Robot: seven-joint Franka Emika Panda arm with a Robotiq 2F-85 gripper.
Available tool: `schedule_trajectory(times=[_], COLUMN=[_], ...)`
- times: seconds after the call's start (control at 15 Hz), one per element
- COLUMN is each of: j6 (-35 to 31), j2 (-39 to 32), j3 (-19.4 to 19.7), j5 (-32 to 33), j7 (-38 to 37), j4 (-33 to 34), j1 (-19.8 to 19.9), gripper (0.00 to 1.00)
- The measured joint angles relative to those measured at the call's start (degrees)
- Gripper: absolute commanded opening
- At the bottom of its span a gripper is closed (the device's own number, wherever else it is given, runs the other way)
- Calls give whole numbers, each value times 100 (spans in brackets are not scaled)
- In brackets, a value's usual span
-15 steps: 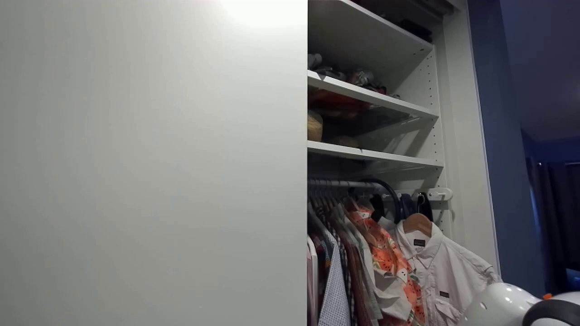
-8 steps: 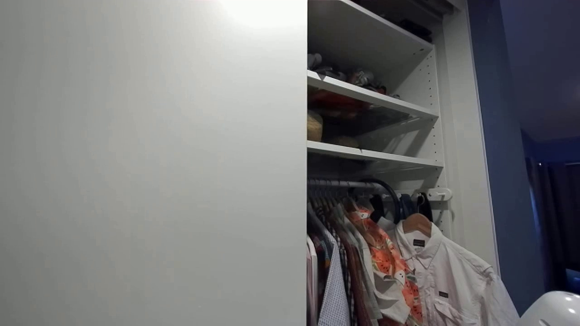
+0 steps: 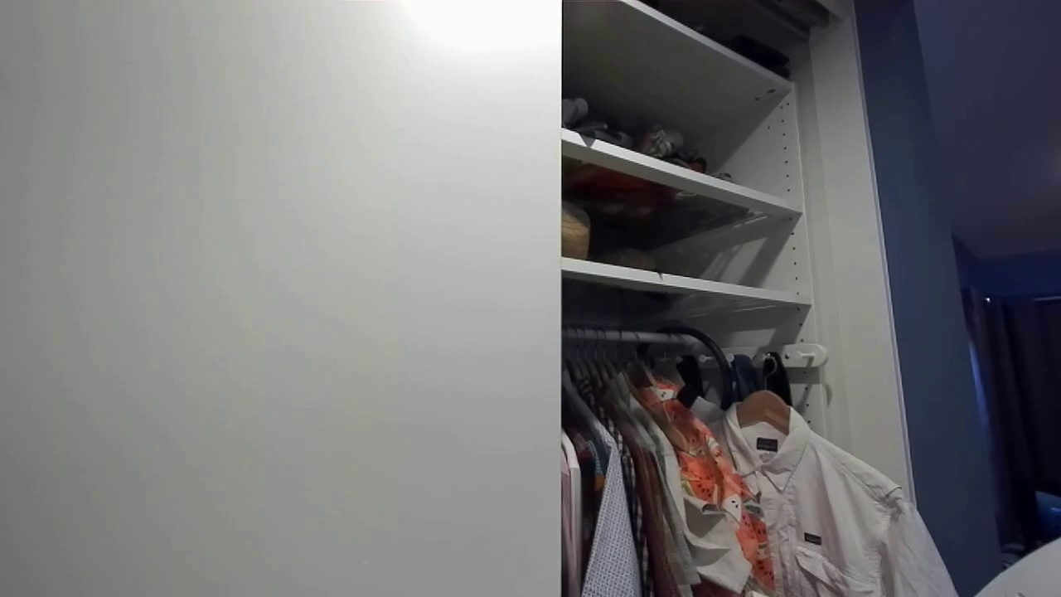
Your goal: Hang the cap on the hook on the right side of the closet.
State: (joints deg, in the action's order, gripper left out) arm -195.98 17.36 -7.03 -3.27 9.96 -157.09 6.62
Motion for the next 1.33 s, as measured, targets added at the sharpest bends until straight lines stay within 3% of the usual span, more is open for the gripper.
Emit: schedule_trajectory(times=[0.13, 0.2, 0.6, 1.0, 1.13, 1.2, 1.33], j6=[743, 1052, 2653, 4288, 4380, 4380, 4503], j2=[304, 496, 2016, 4046, 4731, 5032, 5292], j3=[434, 525, 935, 1284, 1449, 1530, 1582], j5=[213, 300, 707, 733, 804, 838, 842], j7=[28, 51, 276, 332, 472, 536, 554], j4=[9, -2, 12, 17, 34, 74, 82], j1=[-514, -565, -463, -261, -190, -143, -141], gripper=[3, 3, 3, 3, 3, 10, 10])
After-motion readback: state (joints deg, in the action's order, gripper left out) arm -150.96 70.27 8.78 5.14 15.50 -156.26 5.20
